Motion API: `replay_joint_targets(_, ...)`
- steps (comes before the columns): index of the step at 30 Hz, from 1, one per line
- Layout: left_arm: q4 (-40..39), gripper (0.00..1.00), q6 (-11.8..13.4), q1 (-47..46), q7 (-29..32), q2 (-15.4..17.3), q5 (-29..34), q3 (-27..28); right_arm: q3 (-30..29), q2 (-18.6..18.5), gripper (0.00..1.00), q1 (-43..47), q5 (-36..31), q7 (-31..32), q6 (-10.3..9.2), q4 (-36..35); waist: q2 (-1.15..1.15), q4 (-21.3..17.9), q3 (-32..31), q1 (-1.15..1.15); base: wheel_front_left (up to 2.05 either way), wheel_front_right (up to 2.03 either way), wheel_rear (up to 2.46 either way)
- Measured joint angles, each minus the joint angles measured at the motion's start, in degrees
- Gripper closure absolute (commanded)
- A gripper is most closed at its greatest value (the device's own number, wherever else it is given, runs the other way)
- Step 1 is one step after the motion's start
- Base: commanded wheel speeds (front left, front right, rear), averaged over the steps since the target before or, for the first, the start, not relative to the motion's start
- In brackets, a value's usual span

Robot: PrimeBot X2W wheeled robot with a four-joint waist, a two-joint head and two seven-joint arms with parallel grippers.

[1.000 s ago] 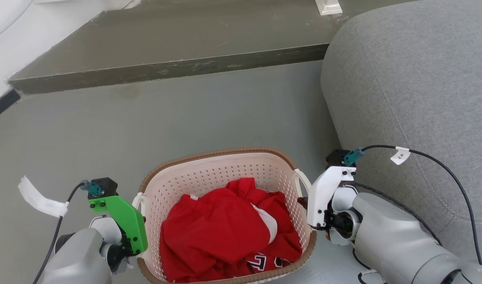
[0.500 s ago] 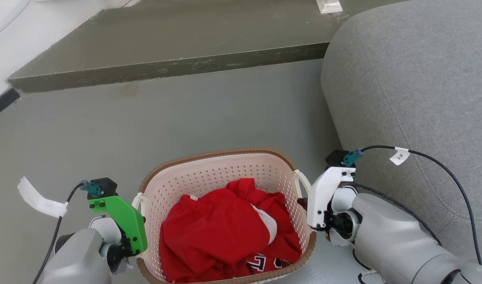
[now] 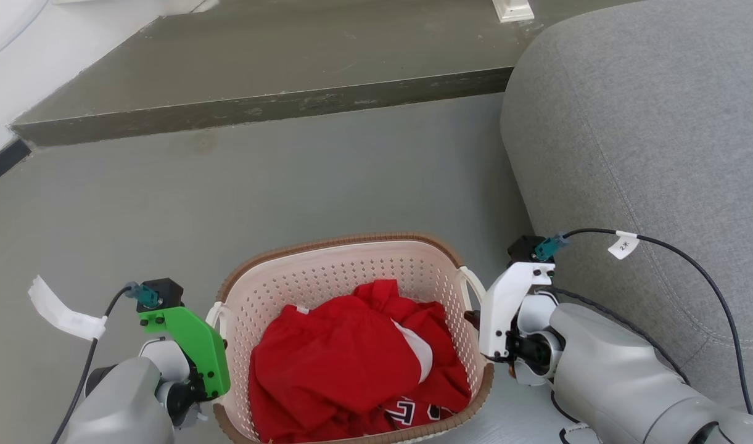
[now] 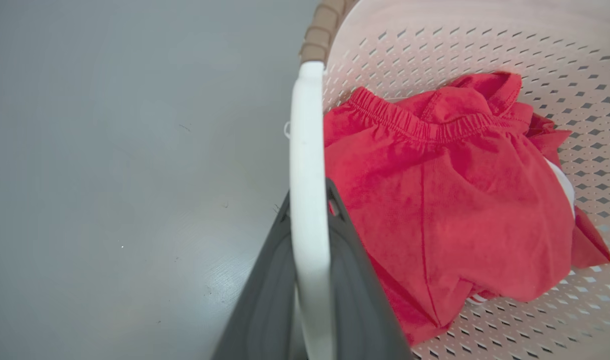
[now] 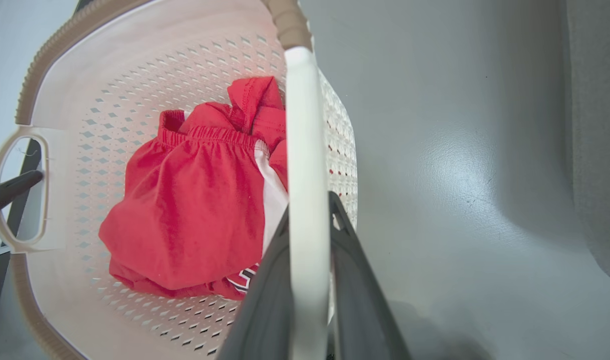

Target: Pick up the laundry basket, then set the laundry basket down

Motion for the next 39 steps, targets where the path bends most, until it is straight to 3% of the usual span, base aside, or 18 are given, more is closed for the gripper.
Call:
replay_joint_targets(19,-0.37,1.0,0.0,-0.08,-0.6,0.32,-0.24,-0.33,0.62,-0.07,1.0,-0.24,0.58,-1.13,0.0,-0.33,0.0,-0.05,1.3,0.0,0.0,0.0,0.0)
replay_joint_targets(39,-1.52,1.0,0.01,-3.43,-7.13,1.87,-0.09,0.21,0.97,-0.16,1.0,-5.21,0.4,-7.45,-0.08,-1.97,0.0,0.56,8.12,0.0,0.0,0.0,0.0)
